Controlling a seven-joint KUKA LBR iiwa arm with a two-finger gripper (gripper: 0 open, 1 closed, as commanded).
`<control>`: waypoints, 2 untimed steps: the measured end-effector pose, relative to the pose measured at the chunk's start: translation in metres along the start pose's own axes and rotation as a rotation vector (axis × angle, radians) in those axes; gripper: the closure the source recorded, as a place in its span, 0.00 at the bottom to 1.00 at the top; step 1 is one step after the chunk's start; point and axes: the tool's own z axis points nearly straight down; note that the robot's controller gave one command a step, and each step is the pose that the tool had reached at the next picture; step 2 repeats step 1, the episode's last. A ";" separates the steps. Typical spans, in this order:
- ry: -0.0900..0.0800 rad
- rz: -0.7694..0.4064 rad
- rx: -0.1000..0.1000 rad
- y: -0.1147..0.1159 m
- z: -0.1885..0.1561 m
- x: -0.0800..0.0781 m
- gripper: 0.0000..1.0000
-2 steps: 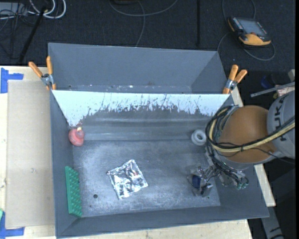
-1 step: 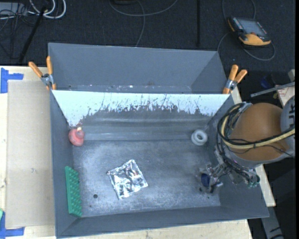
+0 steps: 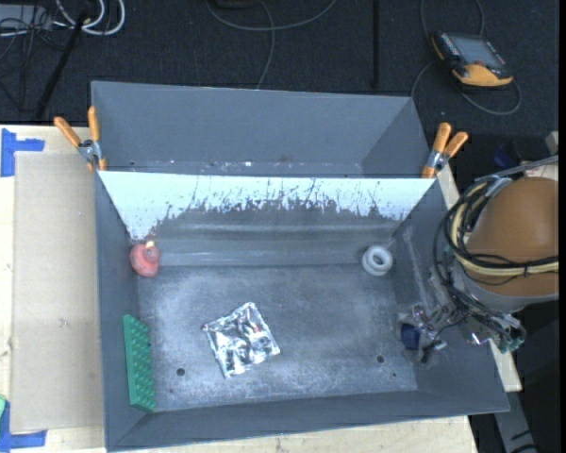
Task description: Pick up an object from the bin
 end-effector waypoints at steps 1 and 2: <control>0.001 0.011 -0.001 -0.002 -0.034 -0.009 1.00; 0.001 0.011 -0.001 -0.002 -0.034 -0.009 1.00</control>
Offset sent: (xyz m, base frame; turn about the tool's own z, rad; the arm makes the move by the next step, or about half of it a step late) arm 0.0080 -0.0002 0.0330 0.0111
